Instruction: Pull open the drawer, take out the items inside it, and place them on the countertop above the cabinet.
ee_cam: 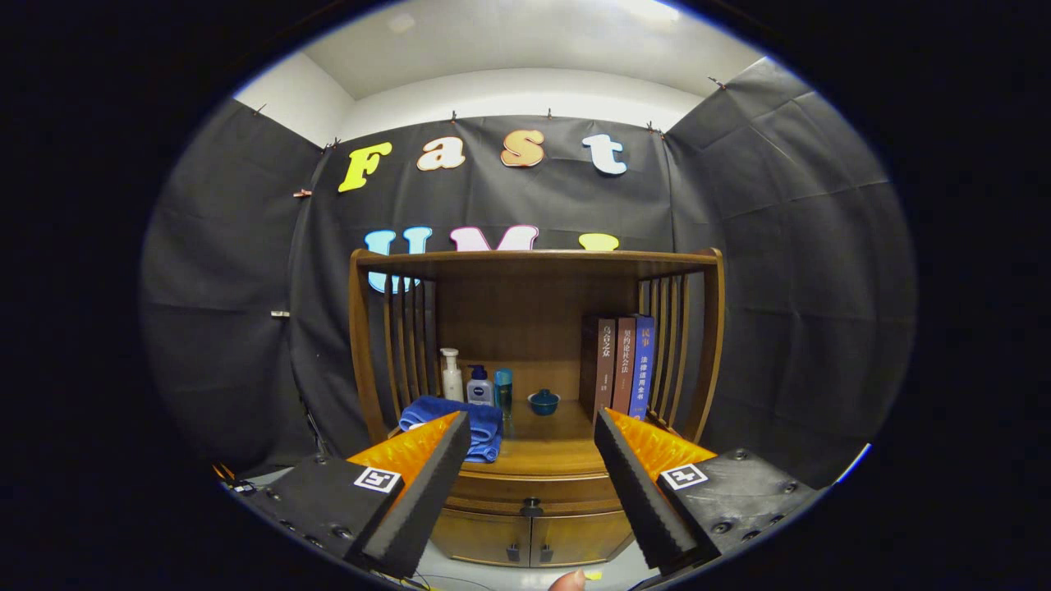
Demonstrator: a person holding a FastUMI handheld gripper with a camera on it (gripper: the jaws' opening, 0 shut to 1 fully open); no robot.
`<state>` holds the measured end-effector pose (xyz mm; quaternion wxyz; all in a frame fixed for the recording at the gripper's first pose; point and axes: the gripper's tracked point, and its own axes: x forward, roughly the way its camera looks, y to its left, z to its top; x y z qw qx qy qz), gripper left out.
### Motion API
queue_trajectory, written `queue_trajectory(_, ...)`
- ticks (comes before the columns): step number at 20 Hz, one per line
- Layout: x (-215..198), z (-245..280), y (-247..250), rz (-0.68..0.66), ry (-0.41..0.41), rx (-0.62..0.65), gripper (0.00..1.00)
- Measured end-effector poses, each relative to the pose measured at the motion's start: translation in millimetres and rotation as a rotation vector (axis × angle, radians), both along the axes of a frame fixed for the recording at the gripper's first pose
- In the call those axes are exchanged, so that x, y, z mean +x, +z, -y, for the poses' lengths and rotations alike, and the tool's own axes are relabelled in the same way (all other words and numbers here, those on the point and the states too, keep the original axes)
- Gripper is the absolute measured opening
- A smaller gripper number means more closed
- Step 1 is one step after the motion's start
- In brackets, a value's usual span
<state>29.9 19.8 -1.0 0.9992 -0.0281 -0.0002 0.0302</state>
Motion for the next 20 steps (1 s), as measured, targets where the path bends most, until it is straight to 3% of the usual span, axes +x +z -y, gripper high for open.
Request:
queue_trajectory(13,20.7,9.9,-13.0,0.041,-0.029,0.025,0.99)
queue_trajectory(20,48.4,21.5,-58.1,0.032,-0.067,0.036,0.99)
